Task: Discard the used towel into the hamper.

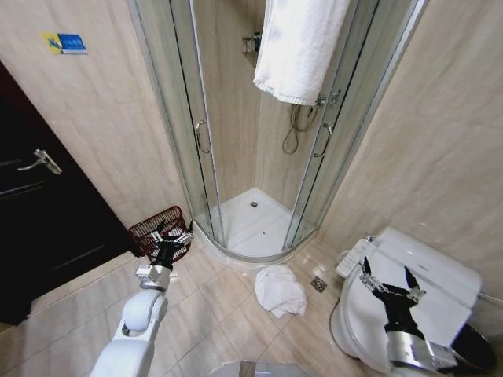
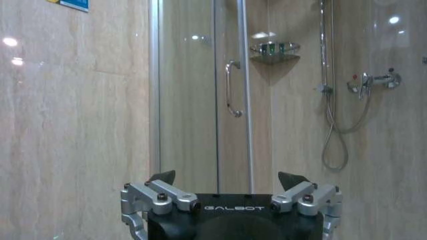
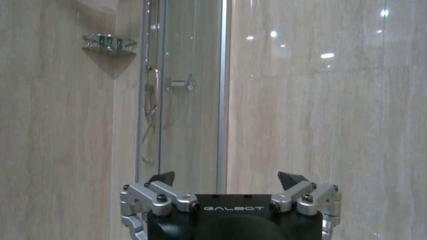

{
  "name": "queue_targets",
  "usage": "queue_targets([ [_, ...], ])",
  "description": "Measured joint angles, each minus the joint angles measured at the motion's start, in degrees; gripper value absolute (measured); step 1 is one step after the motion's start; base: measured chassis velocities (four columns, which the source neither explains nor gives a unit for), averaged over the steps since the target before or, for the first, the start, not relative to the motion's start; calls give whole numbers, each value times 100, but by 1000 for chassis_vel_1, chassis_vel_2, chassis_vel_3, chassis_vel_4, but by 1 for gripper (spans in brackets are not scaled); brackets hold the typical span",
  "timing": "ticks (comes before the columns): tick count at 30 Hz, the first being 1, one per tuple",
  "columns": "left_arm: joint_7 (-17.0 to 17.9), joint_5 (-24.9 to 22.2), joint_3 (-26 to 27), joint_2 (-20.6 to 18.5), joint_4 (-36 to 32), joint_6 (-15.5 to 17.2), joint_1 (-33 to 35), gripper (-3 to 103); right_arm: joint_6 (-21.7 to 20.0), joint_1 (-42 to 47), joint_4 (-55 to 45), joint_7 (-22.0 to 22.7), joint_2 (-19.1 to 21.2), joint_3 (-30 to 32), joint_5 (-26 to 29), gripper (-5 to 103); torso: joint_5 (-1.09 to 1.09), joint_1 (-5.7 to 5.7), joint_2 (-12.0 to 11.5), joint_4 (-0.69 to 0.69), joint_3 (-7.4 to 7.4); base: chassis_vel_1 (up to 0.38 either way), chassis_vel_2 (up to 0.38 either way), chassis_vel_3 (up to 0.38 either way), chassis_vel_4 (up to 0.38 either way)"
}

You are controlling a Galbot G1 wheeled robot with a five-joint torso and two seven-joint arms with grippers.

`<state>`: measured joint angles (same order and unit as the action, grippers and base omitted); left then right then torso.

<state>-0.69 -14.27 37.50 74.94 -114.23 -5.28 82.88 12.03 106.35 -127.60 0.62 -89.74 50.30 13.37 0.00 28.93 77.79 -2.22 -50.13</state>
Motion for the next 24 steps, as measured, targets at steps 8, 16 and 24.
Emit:
queue_targets([
  [8, 18, -1, -43, -19, 49, -16, -21, 100, 10, 0, 8, 0, -39, -8, -34, 100, 0, 90, 199, 0, -111, 0, 0, 0, 0],
  [16, 39, -22, -31, -57, 52, -51, -14, 100, 18, 18, -9, 2, -72, -28, -89, 100, 0, 126, 279, 0, -155, 0, 0, 0, 0],
  [24, 55, -68, 9, -71, 28, -125, 45, 100, 12, 12, -54, 2, -80, -36, -123, 100, 0, 125, 274, 0, -151, 0, 0, 0, 0],
])
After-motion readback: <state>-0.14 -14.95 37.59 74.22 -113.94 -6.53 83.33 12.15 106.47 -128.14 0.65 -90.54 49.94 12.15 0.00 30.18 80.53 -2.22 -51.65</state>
